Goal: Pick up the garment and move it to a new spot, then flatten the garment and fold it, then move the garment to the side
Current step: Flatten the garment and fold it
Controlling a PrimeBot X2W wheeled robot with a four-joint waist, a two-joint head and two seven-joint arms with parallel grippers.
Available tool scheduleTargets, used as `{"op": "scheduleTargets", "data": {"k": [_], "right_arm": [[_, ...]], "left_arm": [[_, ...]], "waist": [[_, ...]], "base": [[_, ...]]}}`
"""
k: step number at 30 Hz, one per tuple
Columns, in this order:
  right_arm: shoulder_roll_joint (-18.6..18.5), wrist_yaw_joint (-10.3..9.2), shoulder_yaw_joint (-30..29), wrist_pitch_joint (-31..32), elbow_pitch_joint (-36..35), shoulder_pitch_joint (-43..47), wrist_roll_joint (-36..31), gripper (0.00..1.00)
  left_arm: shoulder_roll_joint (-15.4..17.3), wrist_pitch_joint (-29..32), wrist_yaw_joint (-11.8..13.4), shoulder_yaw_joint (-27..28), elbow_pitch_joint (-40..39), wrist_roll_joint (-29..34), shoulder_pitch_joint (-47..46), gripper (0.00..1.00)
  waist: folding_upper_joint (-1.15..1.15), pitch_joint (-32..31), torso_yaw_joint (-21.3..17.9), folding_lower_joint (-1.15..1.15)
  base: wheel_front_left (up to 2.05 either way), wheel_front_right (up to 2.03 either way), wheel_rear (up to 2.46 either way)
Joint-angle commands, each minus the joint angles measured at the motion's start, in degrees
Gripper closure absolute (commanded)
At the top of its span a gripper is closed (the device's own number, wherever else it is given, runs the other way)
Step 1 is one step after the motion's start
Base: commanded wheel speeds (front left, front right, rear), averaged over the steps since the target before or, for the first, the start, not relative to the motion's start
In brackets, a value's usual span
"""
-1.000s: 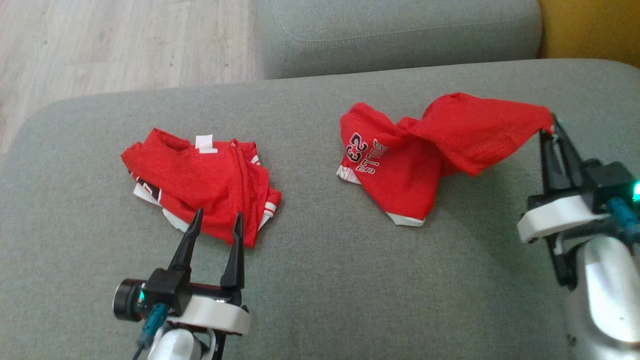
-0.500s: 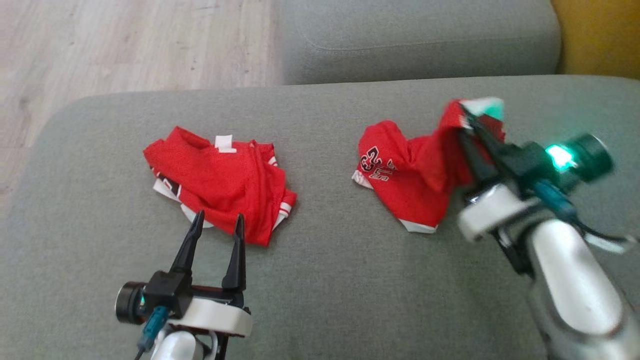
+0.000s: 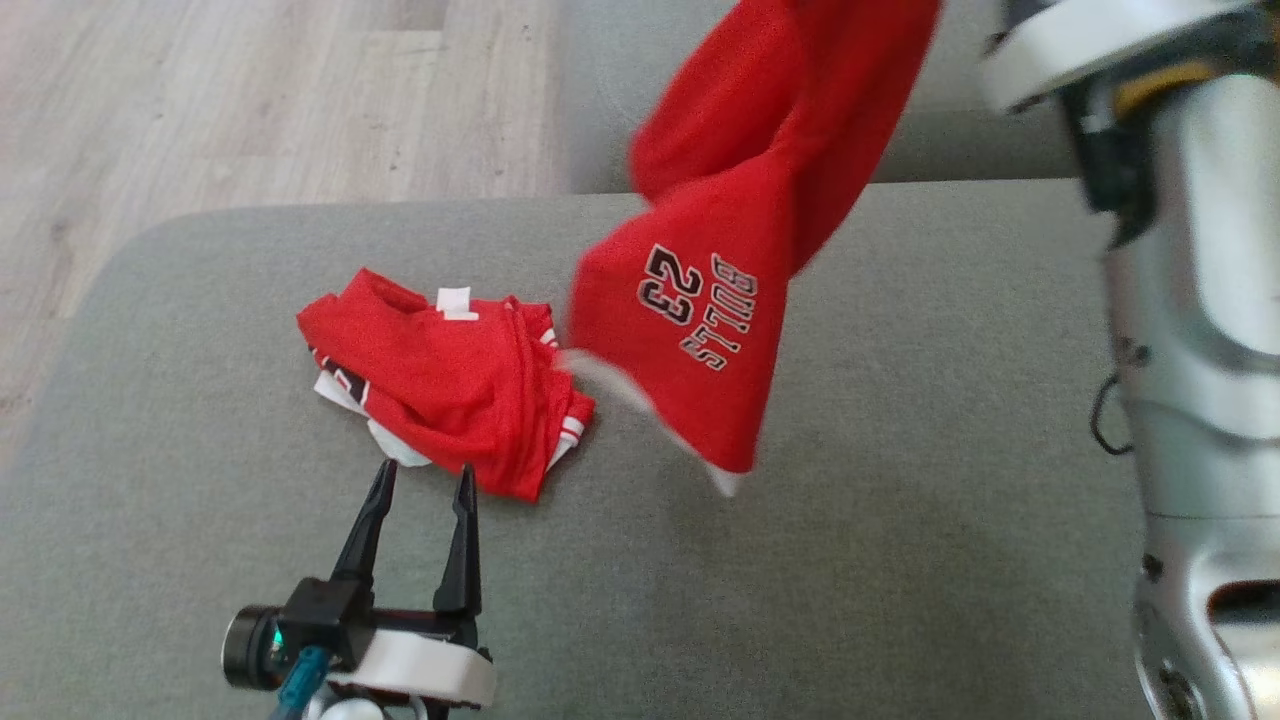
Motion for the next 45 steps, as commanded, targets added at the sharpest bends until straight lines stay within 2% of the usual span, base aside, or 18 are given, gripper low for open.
{"op": "scheduleTargets", "data": {"k": [1,6,13,20,33,34,35,36,45], "right_arm": [[0.9,-0.04,-2.4,0.1,-0.1,1.2,-1.4,1.00],[-1.5,-0.04,-12.3,1.5,3.8,10.0,-5.6,1.00],[-6.2,-0.04,-18.3,-0.8,12.1,12.7,-7.2,1.00],[-10.2,-0.04,-17.9,-5.8,20.6,5.5,-8.9,1.00],[-16.5,-0.04,-17.3,-10.6,27.8,-8.7,-15.1,1.00],[-17.0,-0.04,-17.1,-10.5,28.5,-9.2,-16.0,0.83],[-17.5,-0.04,-16.6,-10.4,29.3,-9.4,-17.2,0.15],[-17.6,-0.04,-16.1,-9.9,30.4,-9.4,-18.0,0.00],[-16.8,-0.04,-18.3,-7.0,36.7,-8.5,-21.2,0.00]], "left_arm": [[-0.2,-0.5,0.1,1.9,-2.3,0.4,-2.1,0.00],[-0.2,-0.5,-0.3,1.6,-2.7,0.8,-2.7,0.00],[-0.2,-0.5,-1.3,1.7,-2.9,1.9,-5.2,0.00],[-0.2,-0.5,-2.3,0.6,-2.5,2.2,-8.3,0.00],[-0.3,-0.5,-2.1,-1.4,-1.9,0.5,-11.1,0.00],[-0.3,-0.5,-2.0,-1.6,-1.9,0.3,-11.2,0.00],[-0.3,-0.5,-2.0,-1.7,-1.9,0.1,-11.3,0.00],[-0.3,-0.5,-1.9,-1.8,-1.9,0.0,-11.3,0.00],[-0.3,-0.5,-1.2,-1.9,-1.7,-0.2,-11.3,0.00]], "waist": [[0.00,0.4,-0.7,0.00],[0.00,2.4,-2.2,0.00],[0.00,6.9,-3.8,0.00],[0.00,10.8,-3.0,0.00],[0.00,15.2,4.0,0.00],[0.00,15.5,4.3,0.00],[0.00,15.7,4.6,0.00],[0.00,15.8,4.8,0.00],[0.00,14.9,2.5,0.00]], "base": [[0.00,0.00,0.00],[0.00,0.00,0.00],[0.00,0.00,0.00],[0.00,0.00,0.00],[0.00,0.00,0.00],[0.00,0.00,0.00],[0.00,0.00,0.00],[0.00,0.00,0.00],[0.00,0.00,0.00]]}}
